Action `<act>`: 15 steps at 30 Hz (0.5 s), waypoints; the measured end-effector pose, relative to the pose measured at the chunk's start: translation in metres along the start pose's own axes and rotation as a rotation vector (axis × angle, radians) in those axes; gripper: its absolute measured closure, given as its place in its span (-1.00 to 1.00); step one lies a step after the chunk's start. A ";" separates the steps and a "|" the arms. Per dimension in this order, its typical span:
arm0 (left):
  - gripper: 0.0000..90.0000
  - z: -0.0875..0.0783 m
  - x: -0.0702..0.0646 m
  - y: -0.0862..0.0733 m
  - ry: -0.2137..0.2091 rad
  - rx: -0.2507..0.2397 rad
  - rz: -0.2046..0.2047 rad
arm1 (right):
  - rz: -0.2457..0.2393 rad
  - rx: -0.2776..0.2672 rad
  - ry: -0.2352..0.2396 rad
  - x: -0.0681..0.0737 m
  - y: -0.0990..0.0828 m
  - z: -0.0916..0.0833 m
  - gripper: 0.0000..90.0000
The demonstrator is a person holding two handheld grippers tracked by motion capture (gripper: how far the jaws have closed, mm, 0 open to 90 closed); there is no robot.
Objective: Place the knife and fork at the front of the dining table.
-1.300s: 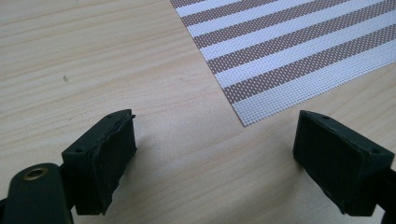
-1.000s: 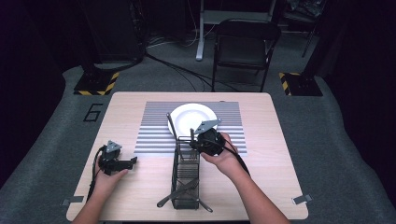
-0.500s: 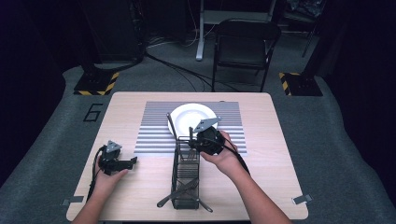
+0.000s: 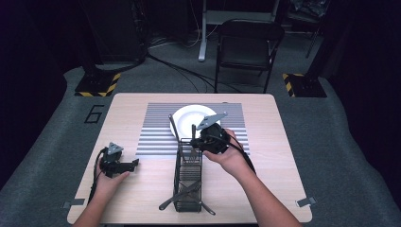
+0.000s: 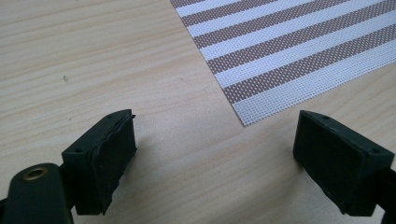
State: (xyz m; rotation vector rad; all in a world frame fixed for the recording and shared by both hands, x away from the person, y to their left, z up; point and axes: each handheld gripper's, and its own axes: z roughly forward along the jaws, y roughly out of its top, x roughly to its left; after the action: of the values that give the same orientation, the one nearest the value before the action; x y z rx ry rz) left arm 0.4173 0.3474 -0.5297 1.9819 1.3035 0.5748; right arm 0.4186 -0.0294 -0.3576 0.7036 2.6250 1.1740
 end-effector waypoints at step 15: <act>-0.71 0.000 0.000 0.000 0.000 0.000 0.000 | 0.012 -0.017 0.008 -0.004 0.019 -0.031 0.93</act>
State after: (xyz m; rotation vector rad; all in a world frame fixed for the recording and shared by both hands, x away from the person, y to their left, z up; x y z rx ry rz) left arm 0.4173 0.3473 -0.5297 1.9815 1.3034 0.5750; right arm 0.4180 -0.0404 -0.3226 0.7142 2.6173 1.2033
